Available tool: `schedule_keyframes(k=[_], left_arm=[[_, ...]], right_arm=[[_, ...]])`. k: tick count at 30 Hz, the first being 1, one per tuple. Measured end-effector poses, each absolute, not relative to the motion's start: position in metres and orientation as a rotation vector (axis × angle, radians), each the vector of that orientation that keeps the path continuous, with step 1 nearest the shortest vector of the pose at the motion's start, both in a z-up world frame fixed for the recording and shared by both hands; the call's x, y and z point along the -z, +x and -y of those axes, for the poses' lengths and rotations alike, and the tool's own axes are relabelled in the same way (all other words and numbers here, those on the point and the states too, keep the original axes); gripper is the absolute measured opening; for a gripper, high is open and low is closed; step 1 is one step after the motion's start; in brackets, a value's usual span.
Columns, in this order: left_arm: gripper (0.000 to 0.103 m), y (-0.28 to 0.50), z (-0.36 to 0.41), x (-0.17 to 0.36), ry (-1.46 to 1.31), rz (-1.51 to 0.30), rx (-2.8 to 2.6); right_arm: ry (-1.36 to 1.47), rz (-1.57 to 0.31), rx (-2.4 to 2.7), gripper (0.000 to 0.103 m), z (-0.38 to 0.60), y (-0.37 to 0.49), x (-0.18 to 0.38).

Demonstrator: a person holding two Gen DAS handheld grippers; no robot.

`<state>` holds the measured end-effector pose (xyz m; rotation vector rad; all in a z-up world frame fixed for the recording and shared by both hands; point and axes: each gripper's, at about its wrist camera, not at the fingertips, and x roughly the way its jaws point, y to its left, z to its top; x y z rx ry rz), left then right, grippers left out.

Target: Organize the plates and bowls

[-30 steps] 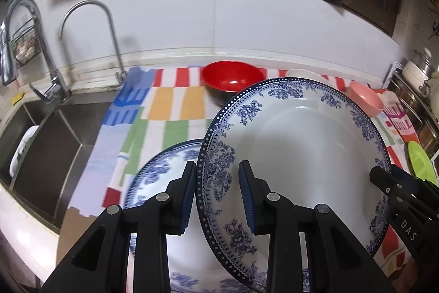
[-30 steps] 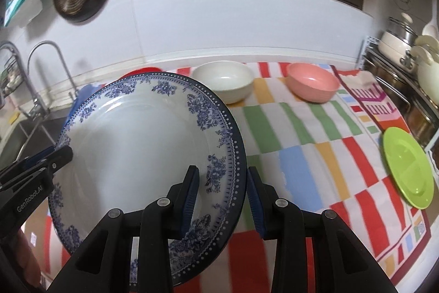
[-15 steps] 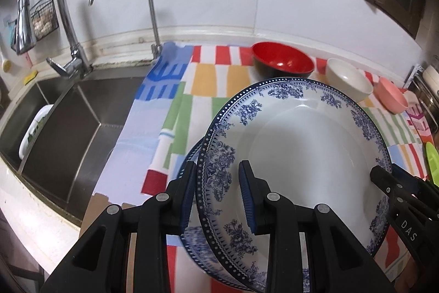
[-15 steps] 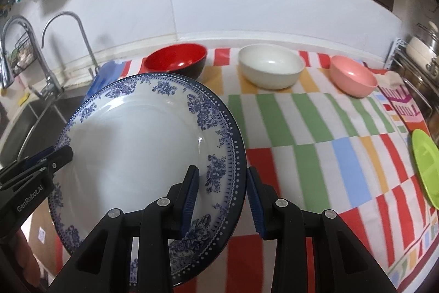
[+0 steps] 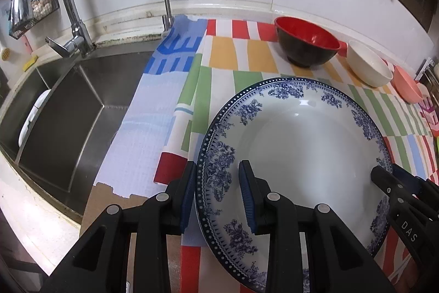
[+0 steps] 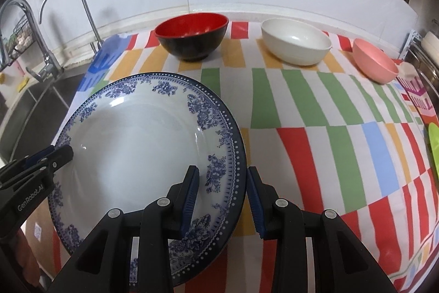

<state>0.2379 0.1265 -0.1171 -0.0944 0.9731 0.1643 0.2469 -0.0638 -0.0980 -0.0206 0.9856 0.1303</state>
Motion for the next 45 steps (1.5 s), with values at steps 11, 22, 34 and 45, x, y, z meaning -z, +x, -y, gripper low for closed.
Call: schedule_keyframes(k=[11,22,34,45], left_arm=[[0.032,0.243,-0.131,0.128,-0.098,-1.004,-0.163],[0.031,0.245,-0.134,0.135,-0.106,-1.022,-0.159],[0.06,0.234,-0.133,0.111,-0.07,-0.926,-0.136],[0.083,0.216,-0.118,0.065,0.013,-0.783,-0.03]], right_arm=[[-0.03,-1.02,-0.128,0.036,0.058,0.252,0.108],[-0.089,-1.012,-0.119,0.038,0.052,0.251,0.11],[-0.049,-0.967,-0.106,0.043,0.055,0.243,0.095],[0.02,-0.846,-0.06,0.048,0.067,0.211,0.059]])
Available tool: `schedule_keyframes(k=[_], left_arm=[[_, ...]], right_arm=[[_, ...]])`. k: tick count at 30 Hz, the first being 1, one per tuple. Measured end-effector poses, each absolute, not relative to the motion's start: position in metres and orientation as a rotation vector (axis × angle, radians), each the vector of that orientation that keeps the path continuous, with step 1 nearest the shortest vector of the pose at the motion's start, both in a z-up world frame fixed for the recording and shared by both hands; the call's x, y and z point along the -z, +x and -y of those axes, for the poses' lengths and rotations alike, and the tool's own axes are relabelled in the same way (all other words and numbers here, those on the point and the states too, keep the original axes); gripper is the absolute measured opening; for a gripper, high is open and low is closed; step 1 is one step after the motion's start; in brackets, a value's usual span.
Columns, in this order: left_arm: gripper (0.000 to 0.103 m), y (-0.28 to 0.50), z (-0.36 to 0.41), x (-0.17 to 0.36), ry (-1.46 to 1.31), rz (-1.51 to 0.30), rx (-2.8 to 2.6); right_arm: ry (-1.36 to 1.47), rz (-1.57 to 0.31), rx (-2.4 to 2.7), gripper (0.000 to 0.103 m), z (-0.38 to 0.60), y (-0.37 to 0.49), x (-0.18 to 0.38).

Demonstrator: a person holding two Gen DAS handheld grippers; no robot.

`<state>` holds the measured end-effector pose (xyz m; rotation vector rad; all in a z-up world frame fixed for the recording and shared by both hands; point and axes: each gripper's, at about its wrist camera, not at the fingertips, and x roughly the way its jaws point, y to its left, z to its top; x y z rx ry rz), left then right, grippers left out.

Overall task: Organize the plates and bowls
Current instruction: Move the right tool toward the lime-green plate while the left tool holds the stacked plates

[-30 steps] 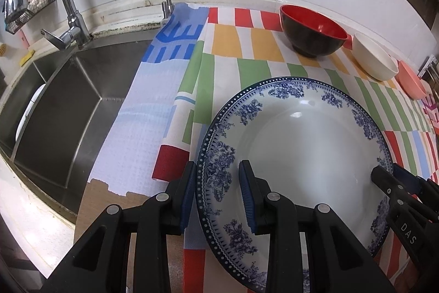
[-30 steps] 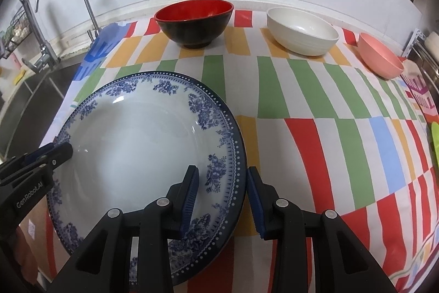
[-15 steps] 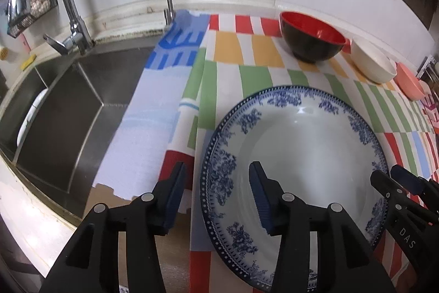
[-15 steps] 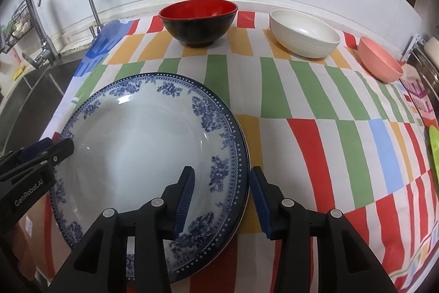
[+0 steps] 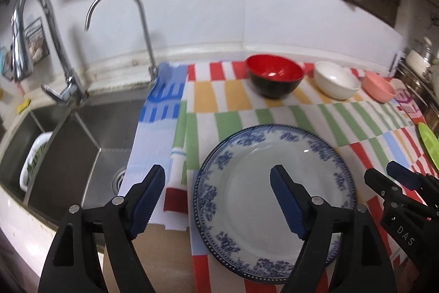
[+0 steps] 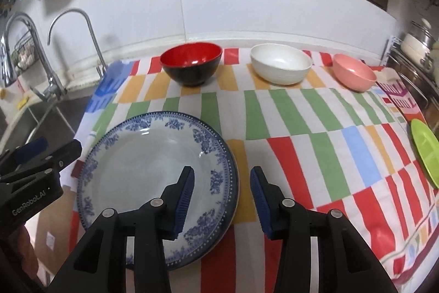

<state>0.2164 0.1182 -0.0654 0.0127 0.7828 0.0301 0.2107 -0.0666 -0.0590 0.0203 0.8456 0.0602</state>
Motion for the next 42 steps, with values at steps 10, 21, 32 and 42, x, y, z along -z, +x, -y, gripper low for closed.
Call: schedule_keyframes(k=[10,21,32,42], left_arm=[[0.093,0.205,-0.08,0.034,0.065,-0.687,0.137],[0.1,0.197,-0.008,0.001,0.085,-0.602,0.293],[0.101,0.195,0.083,-0.021,0.114,-0.54,0.384],[0.101,0.202,0.158,-0.032,0.134,-0.492,0.421]], right_arm=[[0.076,-0.725,0.086,0.071,0.097,0.172,0.022],[0.114,-0.633,0.235,0.075,0.161,0.141,-0.012],[0.134,-0.571,0.345,0.075,0.247,0.12,-0.032],[0.151,-0.536,0.41,0.075,0.319,0.119,-0.038]])
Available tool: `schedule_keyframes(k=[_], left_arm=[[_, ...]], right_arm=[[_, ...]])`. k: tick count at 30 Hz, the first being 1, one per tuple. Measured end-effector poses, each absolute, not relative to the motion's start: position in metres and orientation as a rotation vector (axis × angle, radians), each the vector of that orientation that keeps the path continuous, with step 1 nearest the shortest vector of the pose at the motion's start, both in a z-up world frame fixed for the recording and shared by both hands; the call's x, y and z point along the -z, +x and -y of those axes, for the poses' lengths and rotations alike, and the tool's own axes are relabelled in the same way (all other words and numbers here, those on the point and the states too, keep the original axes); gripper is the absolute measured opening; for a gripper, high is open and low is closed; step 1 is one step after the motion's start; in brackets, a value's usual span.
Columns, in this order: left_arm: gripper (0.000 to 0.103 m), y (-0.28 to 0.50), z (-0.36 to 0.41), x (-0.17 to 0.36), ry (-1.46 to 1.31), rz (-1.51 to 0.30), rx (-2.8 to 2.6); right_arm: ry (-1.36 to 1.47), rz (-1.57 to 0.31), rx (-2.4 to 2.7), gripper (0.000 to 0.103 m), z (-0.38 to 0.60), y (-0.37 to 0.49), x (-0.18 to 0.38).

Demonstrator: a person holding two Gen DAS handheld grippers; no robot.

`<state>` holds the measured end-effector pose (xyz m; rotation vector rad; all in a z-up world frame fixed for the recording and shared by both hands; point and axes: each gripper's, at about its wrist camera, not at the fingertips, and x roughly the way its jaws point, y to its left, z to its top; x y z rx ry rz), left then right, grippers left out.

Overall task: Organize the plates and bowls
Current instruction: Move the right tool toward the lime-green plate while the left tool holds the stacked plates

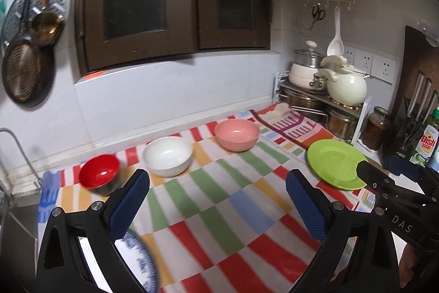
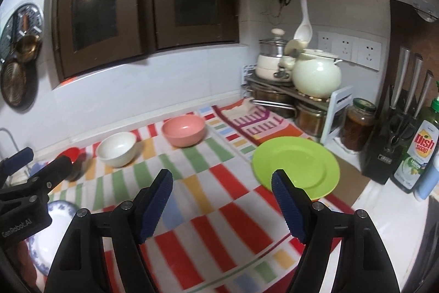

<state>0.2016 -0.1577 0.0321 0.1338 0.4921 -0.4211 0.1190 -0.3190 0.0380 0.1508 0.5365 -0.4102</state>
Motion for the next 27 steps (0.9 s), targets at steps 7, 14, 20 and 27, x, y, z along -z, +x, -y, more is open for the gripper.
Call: schedule_keyframes(k=[7,14,20,27], left_arm=[[0.101,0.213,0.211,-0.029,0.155,-0.506,0.464],[0.101,0.225,0.264,-0.021,0.181,-0.54,0.508],[0.101,0.234,0.303,-0.015,0.212,-0.557,0.523],[0.101,0.251,0.346,-0.001,0.243,-0.599,0.53]], right_arm=[[0.17,-0.538,0.457,0.075,0.365,0.119,-0.034],[0.187,-0.549,0.524,0.075,0.411,0.119,-0.025],[0.213,-0.57,0.566,0.075,0.449,0.123,-0.014],[0.233,-0.598,0.594,0.075,0.49,0.133,0.002]])
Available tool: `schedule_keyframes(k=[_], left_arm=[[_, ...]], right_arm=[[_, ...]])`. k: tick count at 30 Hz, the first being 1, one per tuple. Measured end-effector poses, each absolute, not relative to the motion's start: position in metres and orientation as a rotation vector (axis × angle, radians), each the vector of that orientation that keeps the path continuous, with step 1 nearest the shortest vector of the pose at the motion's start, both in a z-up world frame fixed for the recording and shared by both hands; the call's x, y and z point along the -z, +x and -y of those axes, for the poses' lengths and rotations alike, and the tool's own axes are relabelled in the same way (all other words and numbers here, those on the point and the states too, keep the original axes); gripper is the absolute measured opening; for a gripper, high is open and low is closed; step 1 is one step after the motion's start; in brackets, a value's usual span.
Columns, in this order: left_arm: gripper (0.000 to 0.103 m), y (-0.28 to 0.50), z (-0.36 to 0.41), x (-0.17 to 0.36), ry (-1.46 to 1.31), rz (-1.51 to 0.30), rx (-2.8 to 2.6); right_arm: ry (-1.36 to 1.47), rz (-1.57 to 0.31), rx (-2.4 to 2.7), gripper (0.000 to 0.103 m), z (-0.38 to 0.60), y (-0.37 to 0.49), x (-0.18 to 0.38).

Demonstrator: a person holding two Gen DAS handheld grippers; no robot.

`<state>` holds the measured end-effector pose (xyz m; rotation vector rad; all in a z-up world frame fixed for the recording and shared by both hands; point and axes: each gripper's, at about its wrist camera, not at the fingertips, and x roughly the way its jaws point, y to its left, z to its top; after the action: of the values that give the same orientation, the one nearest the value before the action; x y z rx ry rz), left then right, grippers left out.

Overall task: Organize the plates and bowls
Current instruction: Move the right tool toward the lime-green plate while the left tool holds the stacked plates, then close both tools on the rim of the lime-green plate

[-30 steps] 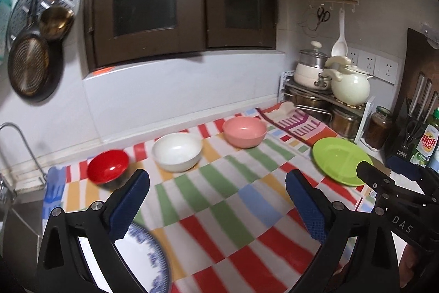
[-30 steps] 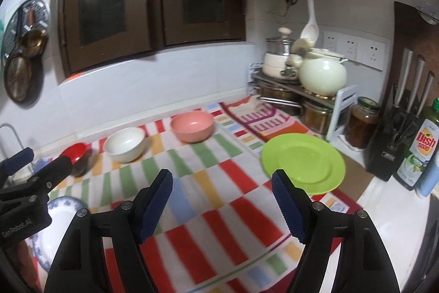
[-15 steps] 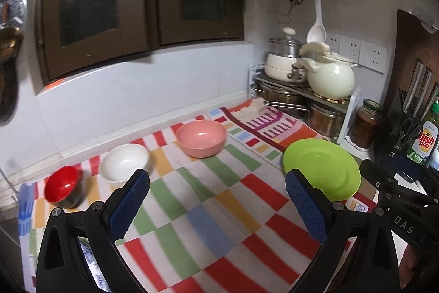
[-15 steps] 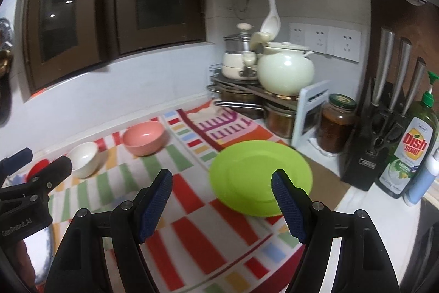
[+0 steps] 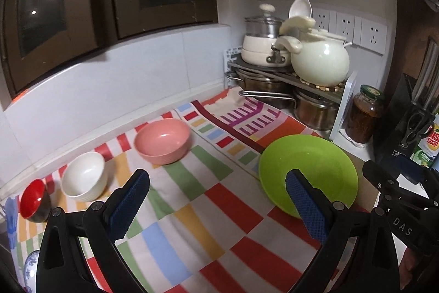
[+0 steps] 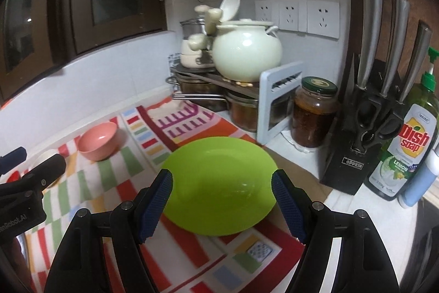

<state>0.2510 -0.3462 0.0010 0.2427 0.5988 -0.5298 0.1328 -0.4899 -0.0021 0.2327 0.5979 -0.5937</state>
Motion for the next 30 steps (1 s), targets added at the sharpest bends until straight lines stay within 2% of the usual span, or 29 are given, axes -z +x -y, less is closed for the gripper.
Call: schedule_keyframes(k=[13,21,30], left_arm=[[0.101,0.287,0.416,0.045,0.288,-0.729,0.547],[0.091,0.309,0.446,0.076,0.291,-0.801,0.554],[0.086,0.327,0.469,0.107,0.306,-0.862,0.553]], right_arm=[[0.276,-0.649,0.656,0.075,0.554,0.155,0.042],[0.29,-0.7,0.694,0.075,0.586,0.171,0.069],[0.295,-0.765,0.724,0.075,0.609,0.186,0.099]])
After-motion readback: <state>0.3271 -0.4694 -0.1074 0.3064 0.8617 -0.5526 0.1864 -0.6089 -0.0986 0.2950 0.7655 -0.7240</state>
